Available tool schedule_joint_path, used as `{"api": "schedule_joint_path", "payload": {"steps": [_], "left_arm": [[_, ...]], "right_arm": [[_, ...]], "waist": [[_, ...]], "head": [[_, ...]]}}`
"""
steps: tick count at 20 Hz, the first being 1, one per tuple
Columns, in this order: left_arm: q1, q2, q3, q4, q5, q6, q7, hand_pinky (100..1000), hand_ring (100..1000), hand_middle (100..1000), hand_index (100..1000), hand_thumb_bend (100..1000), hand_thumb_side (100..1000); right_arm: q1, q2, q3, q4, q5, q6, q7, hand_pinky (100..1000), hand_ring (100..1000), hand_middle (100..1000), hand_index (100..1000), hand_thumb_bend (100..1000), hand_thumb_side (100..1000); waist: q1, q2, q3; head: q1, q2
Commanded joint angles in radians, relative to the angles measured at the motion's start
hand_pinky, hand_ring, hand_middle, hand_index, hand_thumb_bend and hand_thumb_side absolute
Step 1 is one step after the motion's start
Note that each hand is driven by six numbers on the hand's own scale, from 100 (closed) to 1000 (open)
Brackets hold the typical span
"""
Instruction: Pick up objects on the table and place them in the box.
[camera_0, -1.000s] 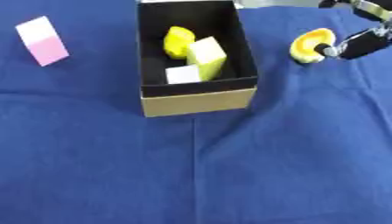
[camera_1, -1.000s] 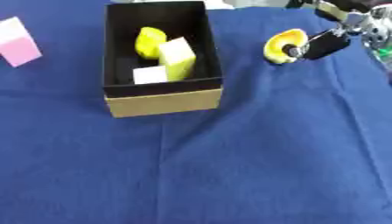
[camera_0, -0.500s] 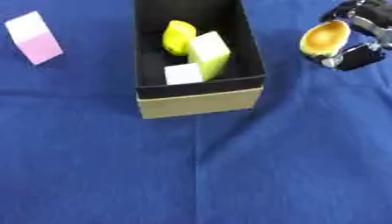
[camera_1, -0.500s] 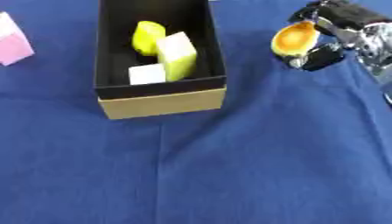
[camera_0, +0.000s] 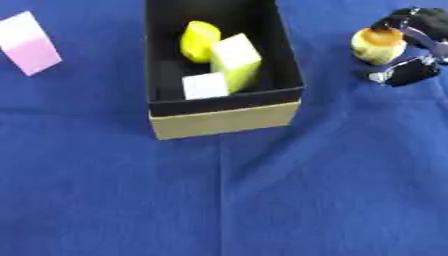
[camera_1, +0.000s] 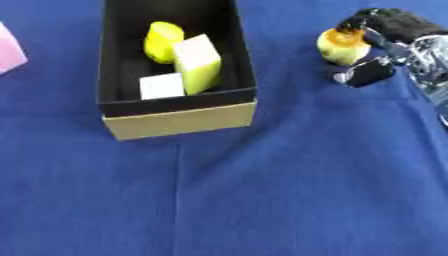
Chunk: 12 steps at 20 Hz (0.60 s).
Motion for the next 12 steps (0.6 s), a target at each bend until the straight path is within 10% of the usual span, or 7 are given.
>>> {"api": "schedule_joint_path", "payload": {"steps": [1,12], "left_arm": [[0.001,0.011,0.006,-0.021,-0.006,-0.001,0.002,780,542,502,802,153,637],[-0.004,0.015,0.006,-0.021,-0.003,0.003,-0.003,781,544,503,804,151,639]], "right_arm": [[-0.011,-0.032,-0.008,-0.012,-0.036,-0.002,-0.01,869,888,746,823,443,328],[-0.011,-0.035,-0.006,-0.041,-0.053,0.007,-0.062,830,810,651,754,442,323]], "waist": [[0.002,-0.02,-0.001],[-0.005,-0.033,-0.01]], "head": [[-0.004,-0.011],[-0.001,-0.002]]}}
